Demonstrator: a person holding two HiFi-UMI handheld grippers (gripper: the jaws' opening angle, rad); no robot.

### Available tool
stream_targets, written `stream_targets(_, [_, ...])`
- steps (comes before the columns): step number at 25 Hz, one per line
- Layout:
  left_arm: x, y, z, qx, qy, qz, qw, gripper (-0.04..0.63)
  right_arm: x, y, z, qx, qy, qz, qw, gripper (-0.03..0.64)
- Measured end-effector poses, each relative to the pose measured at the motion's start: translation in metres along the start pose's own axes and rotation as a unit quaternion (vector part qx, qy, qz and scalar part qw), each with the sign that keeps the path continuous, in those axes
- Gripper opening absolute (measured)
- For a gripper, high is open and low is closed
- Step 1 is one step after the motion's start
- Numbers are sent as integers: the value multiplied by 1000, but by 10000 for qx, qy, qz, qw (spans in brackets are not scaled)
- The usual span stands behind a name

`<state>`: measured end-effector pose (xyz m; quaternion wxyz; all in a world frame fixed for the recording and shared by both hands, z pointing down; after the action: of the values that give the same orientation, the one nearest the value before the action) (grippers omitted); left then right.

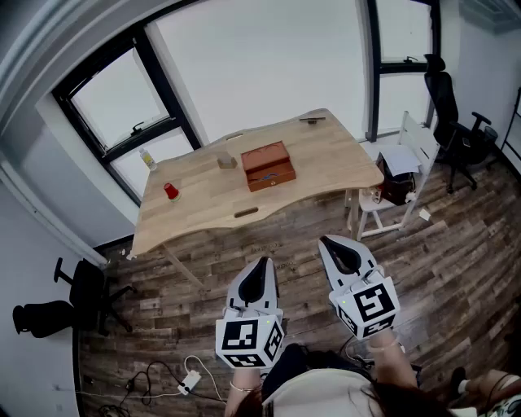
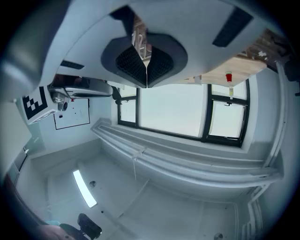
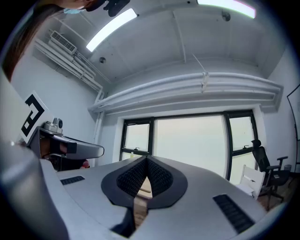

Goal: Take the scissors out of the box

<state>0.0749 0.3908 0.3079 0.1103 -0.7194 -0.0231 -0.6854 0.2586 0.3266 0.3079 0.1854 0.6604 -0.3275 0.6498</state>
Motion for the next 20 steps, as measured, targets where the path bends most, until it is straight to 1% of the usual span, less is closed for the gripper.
stream_targets(10, [12,20,-14,71,-104,-69,9999,21,14,18,6,29,-3,-23,10000,27])
stream_targets(16, [17,48,-30,172,-167,-58,9997,21,25,37,13,143,179,-121,9997,28])
stream_targets(20, [22,70,-42,266,-191,-47,9995,21,31,55,20,232,329,-68,9992,28])
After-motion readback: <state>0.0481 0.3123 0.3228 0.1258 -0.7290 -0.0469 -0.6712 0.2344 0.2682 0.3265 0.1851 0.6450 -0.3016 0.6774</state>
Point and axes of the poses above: the fingertips, and each gripper's own axes: y forward along the fingers, z to its right, x out of its underside, the point moved 9 cm from there along -y, backward along the fingers, and after that the axes turned 10 degrees about z, right-handed, at the moved point
